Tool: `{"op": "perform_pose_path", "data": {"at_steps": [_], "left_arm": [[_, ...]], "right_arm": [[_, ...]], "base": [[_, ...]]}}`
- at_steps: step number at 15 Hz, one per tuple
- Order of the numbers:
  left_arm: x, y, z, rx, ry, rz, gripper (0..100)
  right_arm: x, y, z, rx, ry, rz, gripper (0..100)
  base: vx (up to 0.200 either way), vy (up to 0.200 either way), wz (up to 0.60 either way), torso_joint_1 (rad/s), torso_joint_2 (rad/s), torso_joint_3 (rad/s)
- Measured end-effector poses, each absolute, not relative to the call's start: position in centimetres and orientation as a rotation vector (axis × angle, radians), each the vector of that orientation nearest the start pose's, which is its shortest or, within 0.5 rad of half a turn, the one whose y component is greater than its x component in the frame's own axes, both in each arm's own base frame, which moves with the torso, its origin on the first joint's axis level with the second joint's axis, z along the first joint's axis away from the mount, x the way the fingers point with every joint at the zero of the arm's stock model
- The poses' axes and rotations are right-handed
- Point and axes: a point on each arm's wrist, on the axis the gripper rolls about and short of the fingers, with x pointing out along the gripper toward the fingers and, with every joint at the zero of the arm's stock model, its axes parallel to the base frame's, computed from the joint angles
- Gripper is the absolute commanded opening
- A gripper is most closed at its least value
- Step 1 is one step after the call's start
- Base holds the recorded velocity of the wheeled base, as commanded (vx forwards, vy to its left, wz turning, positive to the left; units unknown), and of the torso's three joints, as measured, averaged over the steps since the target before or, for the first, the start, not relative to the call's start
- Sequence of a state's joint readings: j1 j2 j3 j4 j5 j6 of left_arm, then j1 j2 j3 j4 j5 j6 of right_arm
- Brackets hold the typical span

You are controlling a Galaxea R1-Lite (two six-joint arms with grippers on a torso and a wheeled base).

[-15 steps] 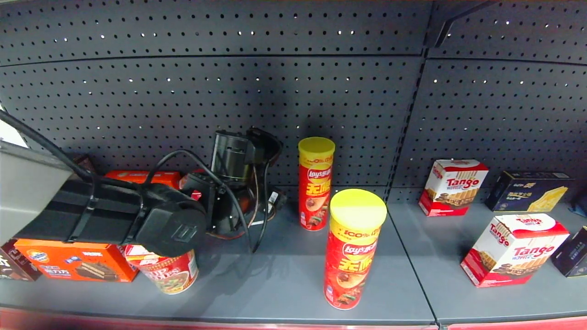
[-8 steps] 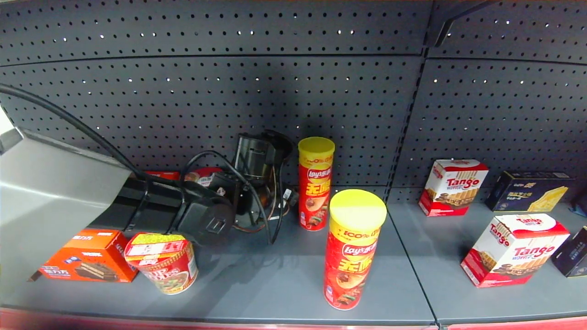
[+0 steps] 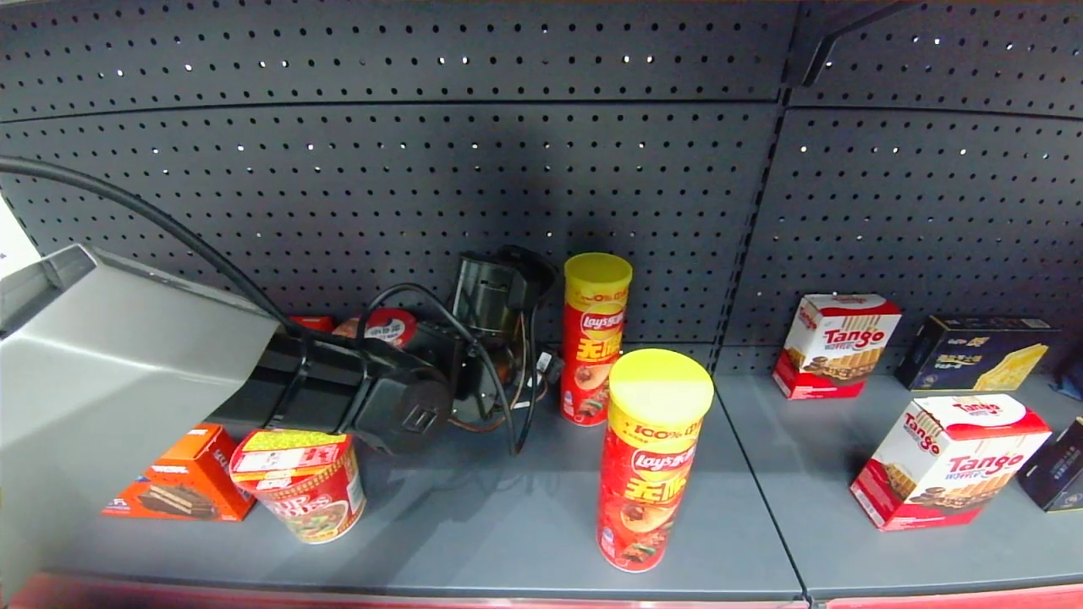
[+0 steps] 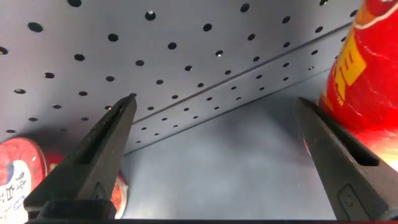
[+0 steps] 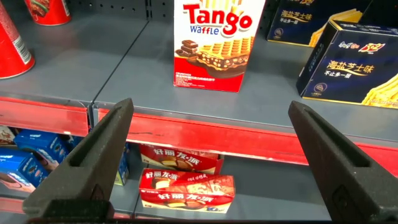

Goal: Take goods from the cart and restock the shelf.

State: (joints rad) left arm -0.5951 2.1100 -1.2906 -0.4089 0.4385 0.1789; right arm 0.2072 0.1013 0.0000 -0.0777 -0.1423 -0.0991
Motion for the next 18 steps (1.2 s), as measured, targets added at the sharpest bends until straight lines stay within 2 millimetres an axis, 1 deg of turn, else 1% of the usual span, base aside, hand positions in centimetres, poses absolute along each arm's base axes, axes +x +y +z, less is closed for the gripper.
{"op": "perform_pose_path", "data": {"at_steps": [4,6,8,11,13,15,18], "left_arm": [[35.3,-22.5,14.1,0.365,0.349,-0.162,100],[34.8,-22.1,15.4,0.35,0.326,-0.154,100],[33.9,-21.4,16.9,0.337,0.302,-0.147,100],[31.9,-20.0,18.8,0.325,0.279,-0.135,100],[30.1,-18.7,19.9,0.319,0.268,-0.129,100],[28.0,-17.2,20.8,0.311,0.256,-0.128,100],[24.6,-14.6,21.6,0.295,0.247,-0.14,100]], "right_arm": [[-1.4,-0.6,8.5,-0.103,0.02,0.065,100],[-1.4,-0.6,8.5,-0.103,0.02,0.069,100],[-1.4,-0.6,8.5,-0.105,0.021,0.071,100],[-1.4,-0.6,8.5,-0.118,0.021,0.071,100],[-1.4,-0.6,8.5,-0.131,0.026,0.083,100],[-1.4,-0.5,8.3,-0.137,0.053,0.108,100],[-1.4,-0.5,8.5,-0.137,0.056,0.128,100]], "base": [[0.0,0.0,0.0,0.0,0.0,0.0],[0.0,0.0,0.0,0.0,0.0,0.0],[0.0,0.0,0.0,0.0,0.0,0.0],[0.0,0.0,0.0,0.0,0.0,0.0],[0.0,0.0,0.0,0.0,0.0,0.0],[0.0,0.0,0.0,0.0,0.0,0.0],[0.0,0.0,0.0,0.0,0.0,0.0]]}}
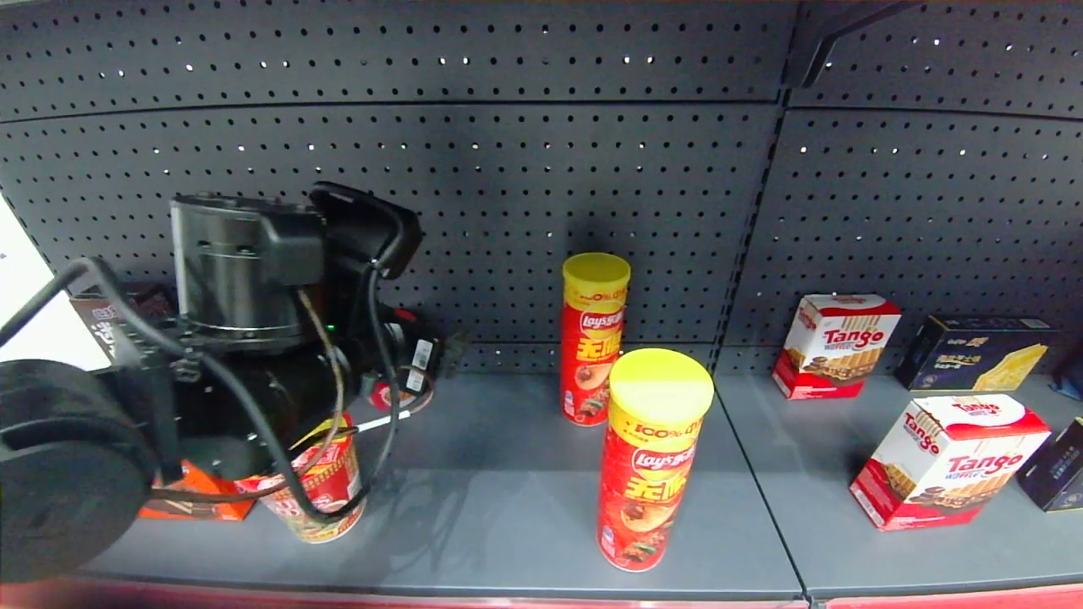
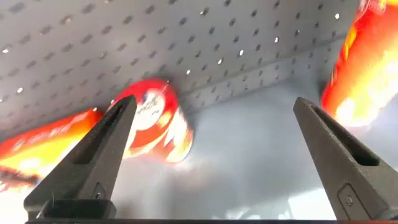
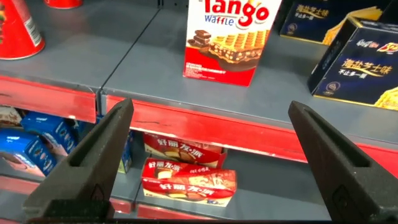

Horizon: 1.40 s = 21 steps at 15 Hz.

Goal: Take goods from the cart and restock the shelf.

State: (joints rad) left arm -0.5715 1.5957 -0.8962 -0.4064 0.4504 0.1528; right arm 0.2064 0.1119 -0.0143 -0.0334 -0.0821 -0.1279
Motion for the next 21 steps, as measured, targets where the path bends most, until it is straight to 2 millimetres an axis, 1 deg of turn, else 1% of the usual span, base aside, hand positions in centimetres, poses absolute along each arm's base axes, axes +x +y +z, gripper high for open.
{"op": "perform_pose_path", "data": {"at_steps": [2,3,5,7,10,12,13,14,16,17,19,21], "left_arm": [[22.7,-13.1,22.3,0.278,0.224,-0.16,100],[22.0,-12.5,22.8,0.267,0.207,-0.165,100],[21.0,-11.5,23.2,0.252,0.188,-0.175,100],[20.5,-10.9,22.8,0.253,0.199,-0.182,100],[20.2,-10.6,22.5,0.261,0.205,-0.179,100],[20.1,-10.5,22.5,0.26,0.206,-0.174,100],[20.2,-10.4,22.4,0.259,0.208,-0.168,100],[20.2,-10.2,22.4,0.257,0.208,-0.159,100],[20.3,-9.8,22.5,0.255,0.209,-0.143,100],[20.3,-9.6,22.4,0.256,0.214,-0.135,100],[20.2,-9.5,22.1,0.259,0.221,-0.132,100],[20.2,-9.5,22.0,0.261,0.225,-0.132,100]], "right_arm": [[-1.4,-0.4,8.9,-0.136,0.056,0.166,100],[-1.3,-0.3,9.6,-0.135,0.051,0.182,100],[-0.9,-0.2,12.2,-0.124,0.047,0.215,100],[0.4,0.2,15.2,-0.116,0.057,0.258,100],[4.3,1.1,19.3,-0.115,0.095,0.3,100],[7.6,2.2,21.4,-0.117,0.125,0.34,100],[9.2,2.9,22.0,-0.118,0.126,0.358,100],[10.9,3.7,22.3,-0.119,0.115,0.366,100],[13.9,5.7,22.3,-0.112,0.076,0.363,100],[15.3,6.8,21.8,-0.11,0.07,0.358,100],[17.5,8.6,20.3,-0.123,0.106,0.352,100],[18.4,9.7,18.5,-0.187,0.174,0.358,100]], "base": [[0.0,0.0,0.0,0.0,0.0,0.0],[0.0,0.0,0.0,0.0,0.0,0.0],[0.0,0.0,0.0,0.0,0.0,0.0],[0.0,0.0,0.0,0.0,0.0,0.0],[0.0,0.0,0.0,0.0,0.0,0.0],[0.0,0.0,0.0,0.0,0.0,0.0],[0.0,0.0,0.0,0.0,0.0,0.0],[0.0,0.0,0.0,0.0,0.0,0.0],[0.0,0.0,0.0,0.0,0.0,0.0],[0.0,0.0,0.0,0.0,0.0,0.0],[0.0,0.0,0.0,0.0,0.0,0.0],[0.0,0.0,0.0,0.0,0.0,0.0]]}}
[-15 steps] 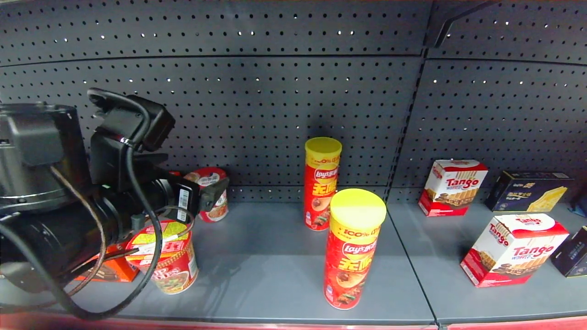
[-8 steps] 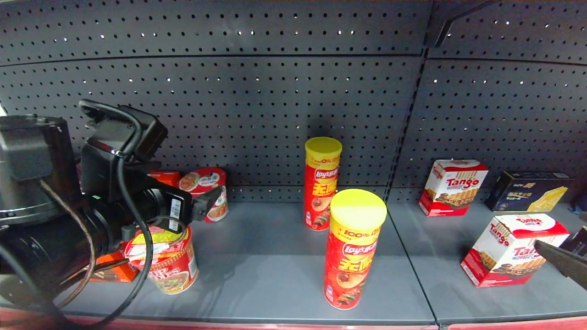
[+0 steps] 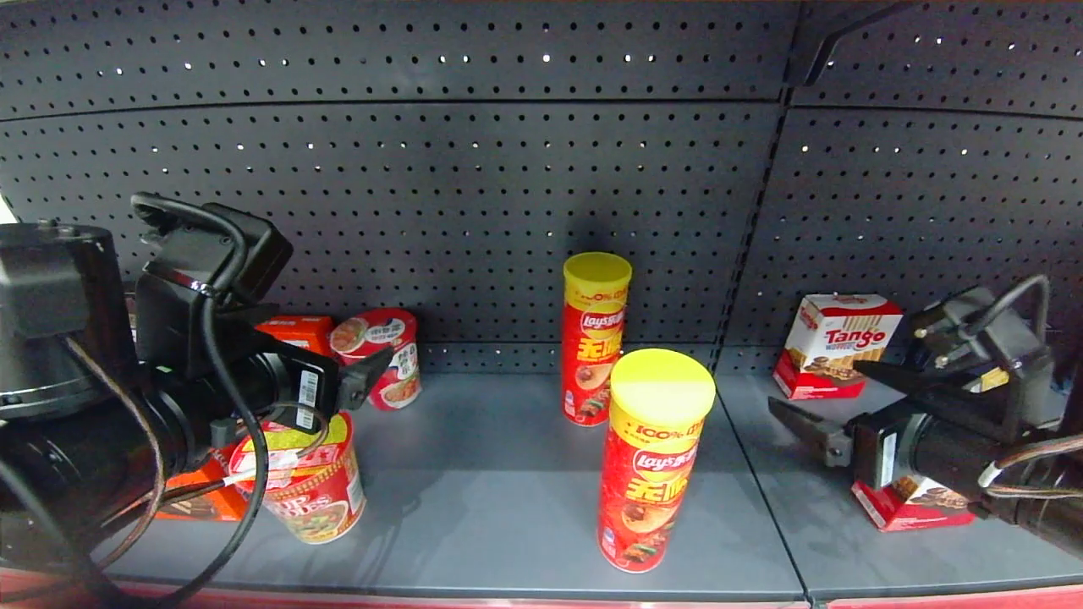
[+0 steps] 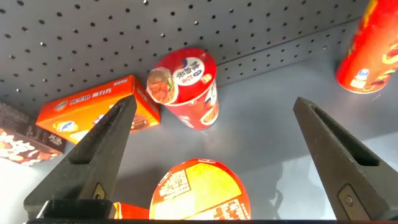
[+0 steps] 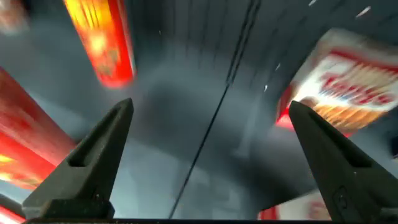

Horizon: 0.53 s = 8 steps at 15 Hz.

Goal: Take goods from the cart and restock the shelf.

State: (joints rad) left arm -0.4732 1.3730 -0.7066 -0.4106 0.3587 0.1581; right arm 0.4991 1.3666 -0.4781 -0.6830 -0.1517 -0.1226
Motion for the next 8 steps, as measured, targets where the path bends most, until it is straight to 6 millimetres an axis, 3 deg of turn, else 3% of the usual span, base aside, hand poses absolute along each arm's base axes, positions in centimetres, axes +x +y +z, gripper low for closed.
{"op": "perform_pose_path", "data": {"at_steps": [4,8], "left_arm": [[20.4,-9.5,22.1,0.261,0.223,-0.131,100],[20.6,-9.6,22.0,0.263,0.228,-0.132,100]], "right_arm": [[17.7,11.4,15.4,-0.261,0.288,0.405,100],[17.1,12.2,13.8,-0.298,0.343,0.445,100]], "base": [[0.0,0.0,0.0,0.0,0.0,0.0],[0.0,0.0,0.0,0.0,0.0,0.0]]}}
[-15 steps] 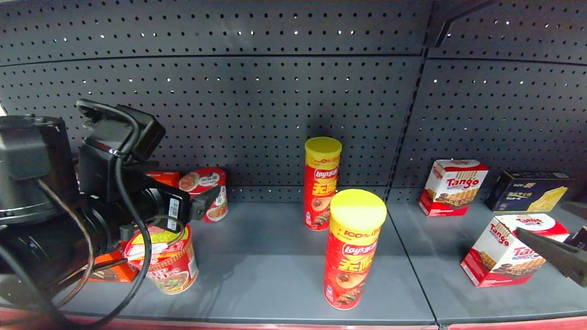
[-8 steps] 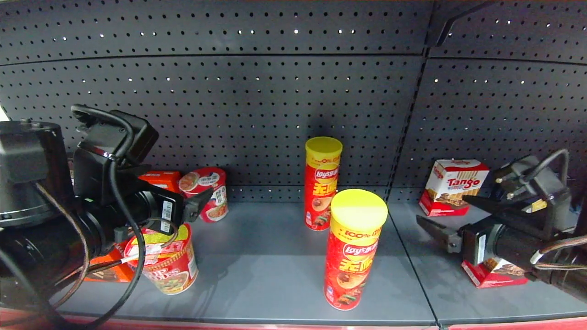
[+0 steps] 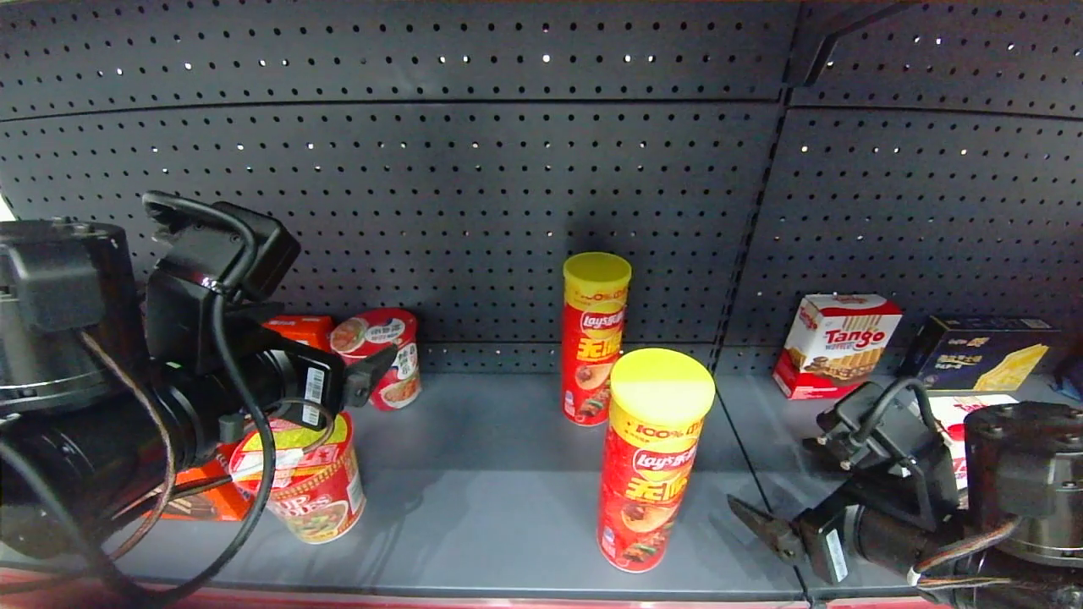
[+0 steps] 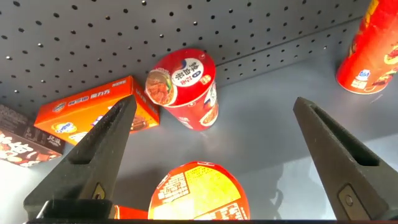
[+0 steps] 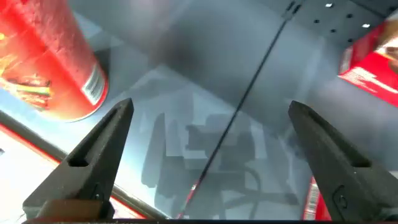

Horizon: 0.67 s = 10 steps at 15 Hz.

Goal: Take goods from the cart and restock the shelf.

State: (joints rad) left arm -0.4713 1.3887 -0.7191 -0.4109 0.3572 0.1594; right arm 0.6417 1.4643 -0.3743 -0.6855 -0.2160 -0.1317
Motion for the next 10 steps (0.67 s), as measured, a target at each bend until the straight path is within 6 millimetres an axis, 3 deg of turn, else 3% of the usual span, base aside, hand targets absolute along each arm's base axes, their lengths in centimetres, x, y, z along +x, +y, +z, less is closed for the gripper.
{"op": "perform_pose_path", "data": {"at_steps": [10], "left_arm": [[21.6,-9.6,21.5,0.264,0.234,-0.114,100]], "right_arm": [[18.3,15.1,13.1,-0.33,0.362,0.495,100]], "base": [[0.0,0.0,0.0,0.0,0.0,0.0]]}}
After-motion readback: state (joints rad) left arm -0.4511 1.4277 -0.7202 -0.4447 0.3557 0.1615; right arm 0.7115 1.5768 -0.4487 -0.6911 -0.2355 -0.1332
